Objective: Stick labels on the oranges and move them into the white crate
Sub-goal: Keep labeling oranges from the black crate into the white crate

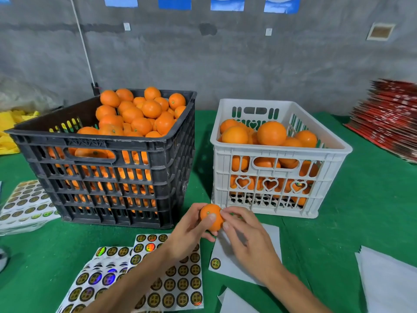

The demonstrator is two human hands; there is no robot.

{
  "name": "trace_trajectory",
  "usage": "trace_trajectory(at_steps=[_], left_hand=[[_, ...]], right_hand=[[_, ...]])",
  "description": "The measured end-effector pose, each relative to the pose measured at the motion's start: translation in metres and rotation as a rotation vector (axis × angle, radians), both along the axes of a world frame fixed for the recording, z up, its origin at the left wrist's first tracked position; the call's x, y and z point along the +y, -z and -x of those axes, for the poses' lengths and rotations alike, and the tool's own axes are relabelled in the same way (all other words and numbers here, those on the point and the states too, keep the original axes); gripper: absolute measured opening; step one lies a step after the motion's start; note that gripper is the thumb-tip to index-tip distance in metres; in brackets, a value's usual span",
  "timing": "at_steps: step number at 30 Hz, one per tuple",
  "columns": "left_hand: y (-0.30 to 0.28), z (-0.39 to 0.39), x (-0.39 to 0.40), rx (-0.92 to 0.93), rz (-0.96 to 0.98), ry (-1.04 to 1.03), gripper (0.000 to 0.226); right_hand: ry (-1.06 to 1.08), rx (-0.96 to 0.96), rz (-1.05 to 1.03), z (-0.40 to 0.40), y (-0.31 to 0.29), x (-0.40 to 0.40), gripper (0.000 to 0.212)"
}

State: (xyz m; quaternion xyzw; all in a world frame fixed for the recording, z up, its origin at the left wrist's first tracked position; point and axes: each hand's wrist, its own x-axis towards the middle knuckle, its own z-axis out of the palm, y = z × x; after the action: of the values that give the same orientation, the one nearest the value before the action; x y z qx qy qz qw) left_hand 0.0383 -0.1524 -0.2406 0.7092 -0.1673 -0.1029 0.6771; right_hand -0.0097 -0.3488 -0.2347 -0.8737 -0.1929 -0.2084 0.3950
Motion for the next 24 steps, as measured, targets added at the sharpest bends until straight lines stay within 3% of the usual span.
trace_trajectory(at_steps=[4, 9, 12, 14, 16, 18, 21, 24], left_hand=[[-0.038, 0.0, 0.0, -0.097, 0.053, -0.052, 0.048], [-0.126, -0.008, -0.018, -0.269, 0.109, -0.25, 0.067], [-0.18, -0.029, -0.044, -0.475, 0.082, -0.296, 0.066], [-0.214, -0.049, -0.066, -0.529, 0.013, -0.283, 0.07], [-0.24, -0.068, -0.084, -0.56, -0.13, -0.239, 0.07], [-0.257, -0.086, -0.087, -0.667, -0.449, -0.229, 0.067], [-0.273, -0.102, -0.056, -0.81, -0.835, -0.326, 0.056], [-0.276, -0.12, 0.0, -0.718, -1.052, -0.499, 0.041]], right_hand=[[0.04, -0.333, 0.199, -0.001, -0.028, 0.004, 0.041], [0.151, -0.624, 0.166, -0.022, -0.092, 0.003, 0.044], [0.283, -0.659, 0.097, -0.036, -0.132, 0.001, 0.052], [0.427, -0.561, 0.067, -0.048, -0.157, 0.001, 0.056], [0.557, -0.413, 0.086, -0.059, -0.177, 0.007, 0.062], [0.588, -0.314, 0.129, -0.068, -0.189, 0.018, 0.065], [0.427, -0.301, 0.127, -0.08, -0.196, 0.04, 0.062], [0.192, -0.292, 0.058, -0.09, -0.201, 0.069, 0.051]])
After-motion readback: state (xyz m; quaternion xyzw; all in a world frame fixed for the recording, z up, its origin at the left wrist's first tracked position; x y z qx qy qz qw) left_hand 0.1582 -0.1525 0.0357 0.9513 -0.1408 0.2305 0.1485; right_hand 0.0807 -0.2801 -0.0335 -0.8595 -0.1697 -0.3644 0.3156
